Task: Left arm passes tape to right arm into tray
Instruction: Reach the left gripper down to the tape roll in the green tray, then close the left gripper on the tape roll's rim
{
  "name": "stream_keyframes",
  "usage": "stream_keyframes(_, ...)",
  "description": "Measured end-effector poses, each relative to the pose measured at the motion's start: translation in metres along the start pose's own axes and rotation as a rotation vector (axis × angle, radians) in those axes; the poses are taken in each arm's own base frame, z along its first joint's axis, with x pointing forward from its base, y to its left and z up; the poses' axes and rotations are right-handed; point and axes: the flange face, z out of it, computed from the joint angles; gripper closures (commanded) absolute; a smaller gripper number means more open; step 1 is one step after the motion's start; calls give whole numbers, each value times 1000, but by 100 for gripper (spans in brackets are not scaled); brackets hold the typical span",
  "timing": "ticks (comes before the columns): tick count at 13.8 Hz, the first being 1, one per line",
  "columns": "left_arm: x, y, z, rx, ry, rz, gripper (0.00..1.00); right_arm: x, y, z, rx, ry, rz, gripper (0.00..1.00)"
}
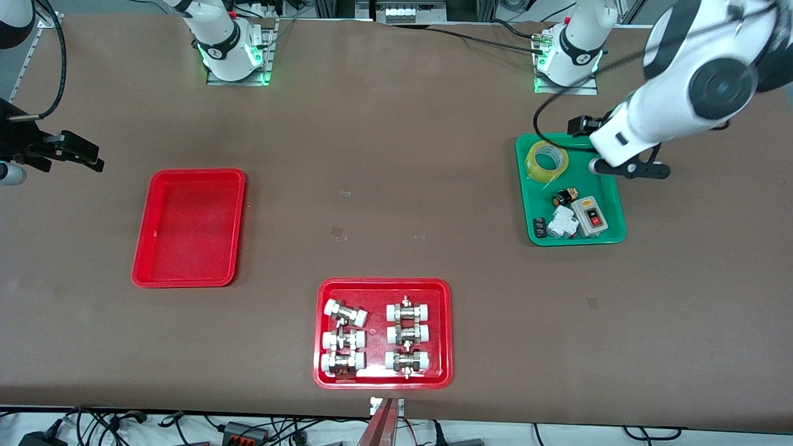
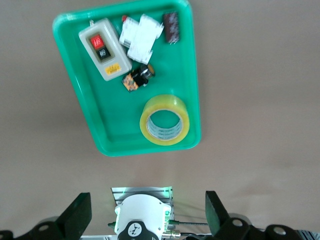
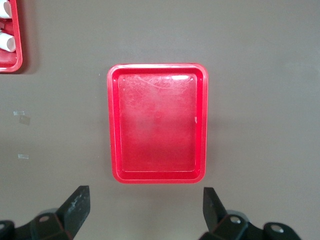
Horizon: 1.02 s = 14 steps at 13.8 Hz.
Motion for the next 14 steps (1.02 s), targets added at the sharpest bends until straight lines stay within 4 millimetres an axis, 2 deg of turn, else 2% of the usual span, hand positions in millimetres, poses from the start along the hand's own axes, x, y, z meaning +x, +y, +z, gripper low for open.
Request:
stream_keyframes(4, 25, -32, 130, -43, -42, -93, 0, 3, 0, 6, 1, -11, 0, 0)
stream_keyframes(6, 32, -45, 178, -85, -93, -133, 0, 3, 0, 7, 1, -11, 0, 0)
stream_keyframes(10, 48, -50, 221, -166, -121, -185, 0, 4, 0, 6, 0, -4, 0, 0)
stream_keyframes(14, 46, -49, 256, -177, -124, -203, 0, 5, -1, 4, 0, 12, -2, 0)
